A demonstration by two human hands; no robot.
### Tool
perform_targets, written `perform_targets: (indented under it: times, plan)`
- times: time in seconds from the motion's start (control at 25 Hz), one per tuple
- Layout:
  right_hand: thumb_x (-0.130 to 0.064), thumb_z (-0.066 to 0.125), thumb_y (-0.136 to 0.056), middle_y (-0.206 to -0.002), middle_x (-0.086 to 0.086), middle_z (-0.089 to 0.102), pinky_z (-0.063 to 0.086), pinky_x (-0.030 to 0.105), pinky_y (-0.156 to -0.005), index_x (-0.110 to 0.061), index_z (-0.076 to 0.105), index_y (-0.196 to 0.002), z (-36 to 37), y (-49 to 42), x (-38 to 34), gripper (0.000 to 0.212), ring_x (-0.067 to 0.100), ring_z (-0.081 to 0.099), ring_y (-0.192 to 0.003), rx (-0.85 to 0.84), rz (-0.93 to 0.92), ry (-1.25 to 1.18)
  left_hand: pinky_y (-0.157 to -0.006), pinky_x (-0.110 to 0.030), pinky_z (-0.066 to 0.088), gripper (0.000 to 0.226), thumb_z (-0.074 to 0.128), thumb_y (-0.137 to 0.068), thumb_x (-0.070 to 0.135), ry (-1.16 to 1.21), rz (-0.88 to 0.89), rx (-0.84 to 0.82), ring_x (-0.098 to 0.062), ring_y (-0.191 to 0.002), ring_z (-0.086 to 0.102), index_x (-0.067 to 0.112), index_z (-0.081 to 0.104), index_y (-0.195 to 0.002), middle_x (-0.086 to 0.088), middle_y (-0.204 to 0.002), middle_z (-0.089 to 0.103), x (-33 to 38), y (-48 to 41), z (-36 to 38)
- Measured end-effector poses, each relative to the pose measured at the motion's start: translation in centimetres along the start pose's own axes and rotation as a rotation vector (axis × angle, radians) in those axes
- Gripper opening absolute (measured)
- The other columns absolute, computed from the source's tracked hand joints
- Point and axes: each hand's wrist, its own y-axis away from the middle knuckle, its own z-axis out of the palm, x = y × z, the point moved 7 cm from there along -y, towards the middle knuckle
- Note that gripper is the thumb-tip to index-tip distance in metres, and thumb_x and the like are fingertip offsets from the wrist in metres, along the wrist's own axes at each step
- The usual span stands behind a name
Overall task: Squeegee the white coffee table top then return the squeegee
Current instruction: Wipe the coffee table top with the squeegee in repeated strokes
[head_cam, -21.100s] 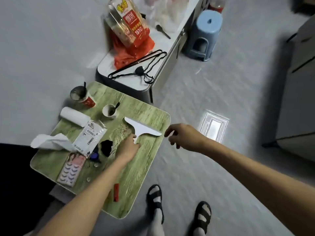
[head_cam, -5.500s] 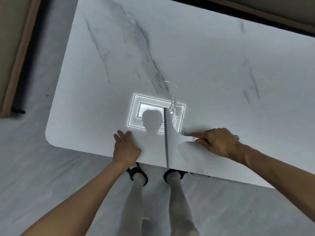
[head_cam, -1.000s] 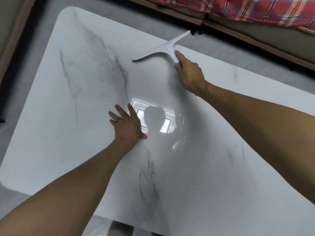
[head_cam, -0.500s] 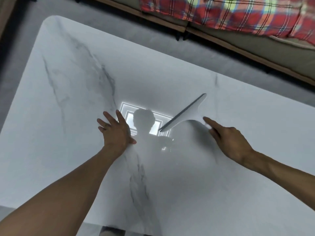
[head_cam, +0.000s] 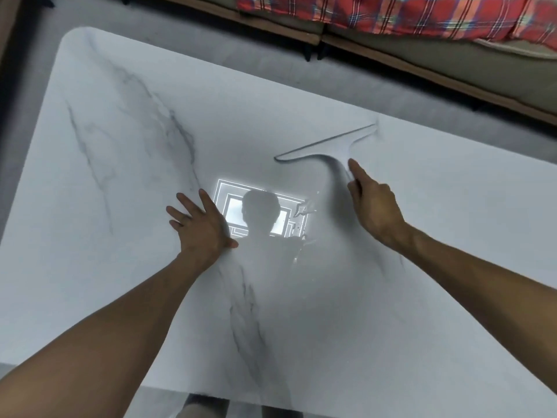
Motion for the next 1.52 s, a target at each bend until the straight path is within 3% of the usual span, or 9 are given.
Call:
perform_targets:
  times: [0.2, 0.4, 0.52, 0.72, 0.84, 0.96, 1.12, 1.36, 1.52]
  plan:
    - [-0.030, 0.037, -0.102, -0.062, 0.005, 0.060, 0.043, 0.033, -0.059, -0.035, 0.028, -0.149, 0.6, 10.0, 4.2, 0.048, 0.026, 0.056, -0.055, -0.169, 0.006, 0.069, -0.108, -0.065, 0.027, 0.143, 0.085, -0.054, 0.058, -0.009, -0.003, 0.011, -0.070, -0.132, 0.010, 0.003, -0.004, -0.152, -0.045, -0.150, -0.002, 0.1, 0.4, -0.1]
    - [-0.031, 0.036, -0.102, -0.107, 0.024, 0.067, 0.051, 0.045, -0.080, -0.027, 0.037, -0.145, -4.4, 3.3, 3.5, 0.043, 0.046, 0.062, -0.092, 0.047, -0.005, 0.000, -0.108, -0.065, 0.026, 0.142, 0.084, -0.057, 0.058, -0.020, -0.009, -0.009, -0.069, -0.133, 0.007, 0.003, -0.007, -0.152, -0.044, -0.150, -0.005, 0.1, 0.5, -0.1]
    - [-0.034, 0.032, -0.098, -0.101, 0.021, 0.056, 0.050, 0.040, -0.068, -0.035, 0.052, -0.120, -6.3, -2.9, 4.0, 0.030, 0.039, 0.054, -0.084, 0.102, 0.222, -0.224, -0.109, -0.065, 0.023, 0.141, 0.083, -0.059, 0.057, -0.013, -0.007, -0.027, -0.068, -0.134, 0.004, 0.005, -0.009, -0.152, -0.042, -0.151, -0.008, 0.3, 0.6, 0.0]
    - [-0.024, 0.030, -0.098, -0.107, 0.030, 0.060, 0.054, 0.050, -0.081, -0.024, 0.032, -0.141, -3.0, -0.1, 4.6, 0.043, 0.045, 0.063, -0.086, 0.067, 0.221, -0.104, -0.113, -0.059, 0.020, 0.124, 0.082, -0.070, 0.042, 0.036, -0.021, -0.046, -0.063, -0.137, 0.003, 0.006, -0.004, -0.152, -0.036, -0.154, -0.008, 0.6, 1.6, -0.8]
    - [-0.030, 0.031, -0.101, -0.102, 0.030, 0.062, 0.050, 0.040, -0.075, -0.031, 0.023, -0.149, -0.3, 6.6, 6.3, 0.049, 0.044, 0.062, -0.084, -0.014, 0.196, -0.049, -0.111, -0.054, 0.027, 0.072, 0.049, -0.092, 0.020, 0.056, 0.082, 0.071, -0.056, -0.135, 0.023, -0.004, 0.013, -0.149, -0.039, -0.151, 0.013, 3.3, 3.7, -1.5]
    - [-0.032, 0.030, -0.102, -0.099, 0.026, 0.065, 0.046, 0.037, -0.068, -0.029, 0.022, -0.151, 0.7, 12.2, 7.1, 0.049, 0.041, 0.062, -0.080, -0.134, 0.169, 0.008, -0.105, -0.048, 0.033, 0.053, 0.033, -0.094, 0.012, 0.133, 0.121, 0.003, -0.043, -0.128, 0.036, -0.007, 0.024, -0.142, -0.033, -0.139, 0.034, 6.3, 6.1, -0.2]
    - [-0.032, 0.031, -0.102, -0.098, 0.031, 0.063, 0.050, 0.044, -0.079, -0.024, 0.028, -0.148, -3.1, 9.2, 6.8, 0.046, 0.046, 0.062, -0.087, -0.038, 0.152, 0.007, -0.118, -0.050, 0.016, 0.060, 0.034, -0.093, 0.007, 0.110, 0.068, -0.076, -0.051, -0.140, 0.017, -0.008, 0.013, -0.148, -0.040, -0.149, 0.017, 7.3, 8.1, 2.5]
    - [-0.014, 0.027, -0.096, -0.112, 0.032, 0.059, 0.052, 0.044, -0.081, -0.009, 0.037, -0.130, -5.1, -3.6, 4.4, 0.035, 0.040, 0.062, -0.093, 0.071, 0.297, -0.128, -0.112, -0.068, 0.010, 0.088, -0.028, -0.059, -0.009, -0.157, 0.166, -0.115, -0.070, -0.130, 0.013, -0.024, 0.000, -0.141, -0.052, -0.143, 0.011, 6.7, 7.9, 3.9]
    - [-0.023, 0.031, -0.099, -0.108, 0.031, 0.061, 0.051, 0.047, -0.079, -0.022, 0.029, -0.146, -1.1, -1.2, 1.9, 0.047, 0.045, 0.062, -0.091, 0.089, 0.157, -0.083, -0.109, -0.071, 0.014, 0.052, 0.006, -0.090, -0.014, -0.137, 0.144, -0.108, -0.072, -0.128, 0.014, -0.025, 0.004, -0.140, -0.048, -0.146, 0.011, 7.2, 8.4, 3.2]
